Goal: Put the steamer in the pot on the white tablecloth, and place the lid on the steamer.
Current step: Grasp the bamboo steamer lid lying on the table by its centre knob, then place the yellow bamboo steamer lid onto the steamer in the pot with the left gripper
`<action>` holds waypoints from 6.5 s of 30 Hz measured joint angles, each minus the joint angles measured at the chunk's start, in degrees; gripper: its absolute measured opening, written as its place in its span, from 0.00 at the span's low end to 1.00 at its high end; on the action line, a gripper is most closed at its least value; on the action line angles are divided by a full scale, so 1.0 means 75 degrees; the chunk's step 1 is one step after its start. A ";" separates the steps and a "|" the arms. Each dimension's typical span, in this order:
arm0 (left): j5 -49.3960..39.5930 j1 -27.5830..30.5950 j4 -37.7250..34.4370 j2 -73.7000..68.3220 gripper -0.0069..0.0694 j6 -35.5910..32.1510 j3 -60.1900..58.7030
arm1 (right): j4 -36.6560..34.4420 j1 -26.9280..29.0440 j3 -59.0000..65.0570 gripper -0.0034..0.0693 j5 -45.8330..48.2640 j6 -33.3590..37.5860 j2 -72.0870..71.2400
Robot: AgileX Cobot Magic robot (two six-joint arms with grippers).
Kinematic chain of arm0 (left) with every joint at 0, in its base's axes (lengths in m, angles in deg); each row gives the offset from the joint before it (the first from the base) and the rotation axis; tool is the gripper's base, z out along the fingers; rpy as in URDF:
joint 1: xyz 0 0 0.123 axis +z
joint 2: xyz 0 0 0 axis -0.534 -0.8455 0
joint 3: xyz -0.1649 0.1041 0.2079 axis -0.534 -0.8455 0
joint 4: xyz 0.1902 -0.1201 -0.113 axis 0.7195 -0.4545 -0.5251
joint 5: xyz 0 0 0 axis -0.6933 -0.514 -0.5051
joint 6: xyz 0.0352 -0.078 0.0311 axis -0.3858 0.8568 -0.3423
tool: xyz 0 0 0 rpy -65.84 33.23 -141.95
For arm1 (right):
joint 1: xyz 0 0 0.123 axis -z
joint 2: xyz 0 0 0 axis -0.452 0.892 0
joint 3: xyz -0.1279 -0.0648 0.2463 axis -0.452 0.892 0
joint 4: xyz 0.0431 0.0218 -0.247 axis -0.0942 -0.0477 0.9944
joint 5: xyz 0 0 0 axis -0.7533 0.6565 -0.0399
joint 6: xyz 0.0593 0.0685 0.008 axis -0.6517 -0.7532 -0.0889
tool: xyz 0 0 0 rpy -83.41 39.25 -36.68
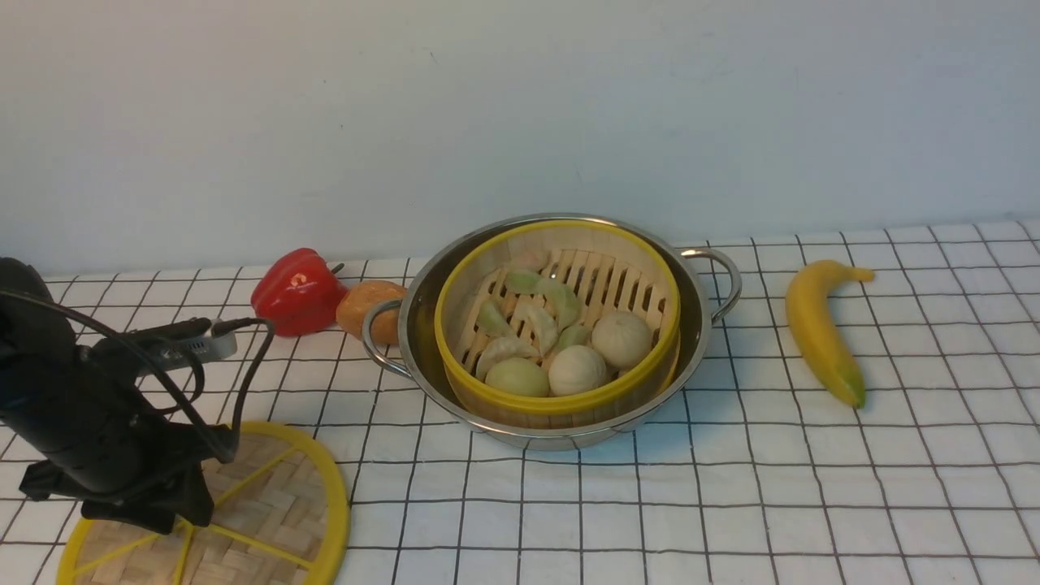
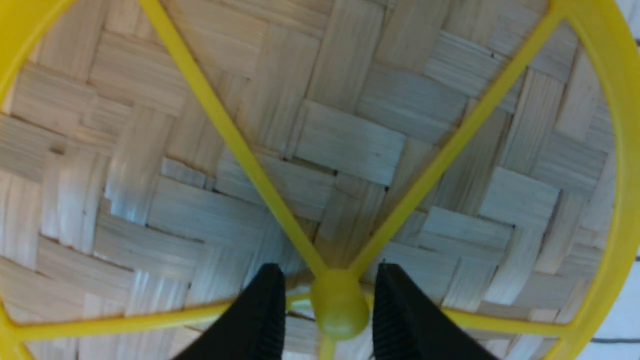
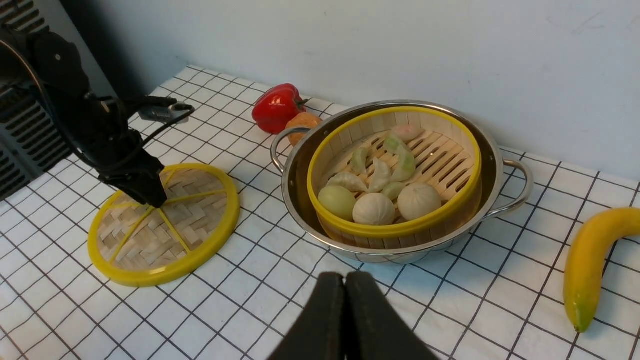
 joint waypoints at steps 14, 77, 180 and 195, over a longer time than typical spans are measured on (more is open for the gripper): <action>-0.0185 0.0000 -0.0010 -0.0006 0.25 0.0112 0.0006 | -0.0033 0.0000 0.0000 0.06 -0.0006 0.0000 0.0000; -0.2563 -0.4403 0.0225 -0.3383 0.25 0.0887 0.9308 | -0.1104 0.0000 0.0000 0.09 0.0197 -0.0086 0.0000; -0.1632 -0.4574 0.0001 -0.3809 0.25 -0.0180 0.8651 | -0.1127 0.0000 0.0000 0.13 0.0420 -0.0251 0.0000; -0.1919 -0.4574 0.0059 -0.3932 0.25 -0.0111 0.8651 | -0.1127 0.0000 0.0000 0.14 0.0466 -0.0259 0.0000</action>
